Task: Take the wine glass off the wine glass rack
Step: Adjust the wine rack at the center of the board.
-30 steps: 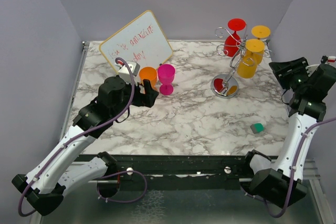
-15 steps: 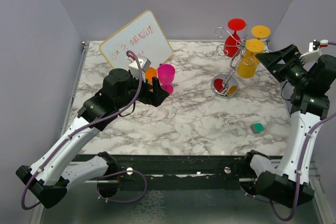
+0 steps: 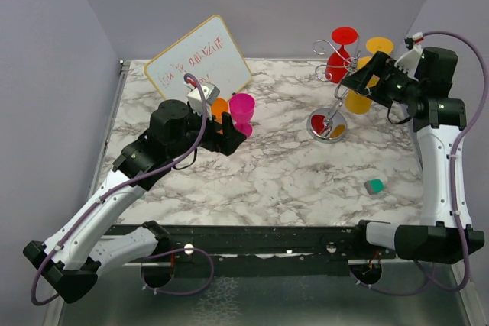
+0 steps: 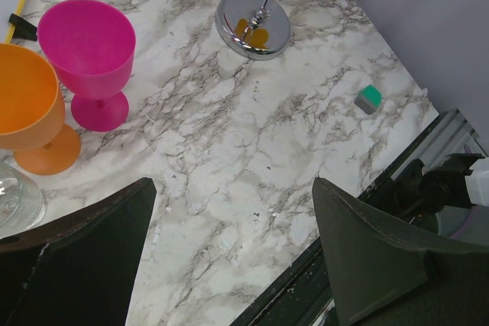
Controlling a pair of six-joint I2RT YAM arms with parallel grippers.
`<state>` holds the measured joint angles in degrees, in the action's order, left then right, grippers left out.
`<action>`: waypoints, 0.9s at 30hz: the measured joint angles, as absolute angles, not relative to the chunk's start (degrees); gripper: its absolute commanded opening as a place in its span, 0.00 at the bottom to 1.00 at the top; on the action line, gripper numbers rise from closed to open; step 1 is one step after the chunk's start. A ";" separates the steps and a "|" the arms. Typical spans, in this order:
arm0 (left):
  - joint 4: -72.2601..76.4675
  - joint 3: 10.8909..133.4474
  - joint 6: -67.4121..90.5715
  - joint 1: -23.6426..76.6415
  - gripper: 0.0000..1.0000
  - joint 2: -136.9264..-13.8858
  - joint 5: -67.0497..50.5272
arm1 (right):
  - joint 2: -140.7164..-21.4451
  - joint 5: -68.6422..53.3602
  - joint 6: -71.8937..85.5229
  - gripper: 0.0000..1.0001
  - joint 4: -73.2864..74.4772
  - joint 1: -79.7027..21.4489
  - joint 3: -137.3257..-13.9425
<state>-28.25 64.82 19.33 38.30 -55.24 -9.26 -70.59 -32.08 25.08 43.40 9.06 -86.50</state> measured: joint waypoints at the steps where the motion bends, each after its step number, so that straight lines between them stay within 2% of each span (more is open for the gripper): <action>1: -28.25 64.79 19.29 38.30 0.85 -55.24 -9.26 | -71.37 -30.24 24.34 0.90 44.25 7.25 -87.42; 13: -28.32 64.79 19.20 38.30 0.85 -55.18 -9.19 | -76.42 -15.68 22.00 0.90 50.43 -5.69 -94.52; 27: -28.38 64.82 19.00 38.30 0.85 -55.16 -8.99 | -79.13 -9.78 26.74 0.90 49.23 -14.13 -95.96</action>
<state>-28.38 64.82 19.00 38.30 -55.16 -8.99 -79.13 -9.78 26.74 49.23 -14.13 -95.96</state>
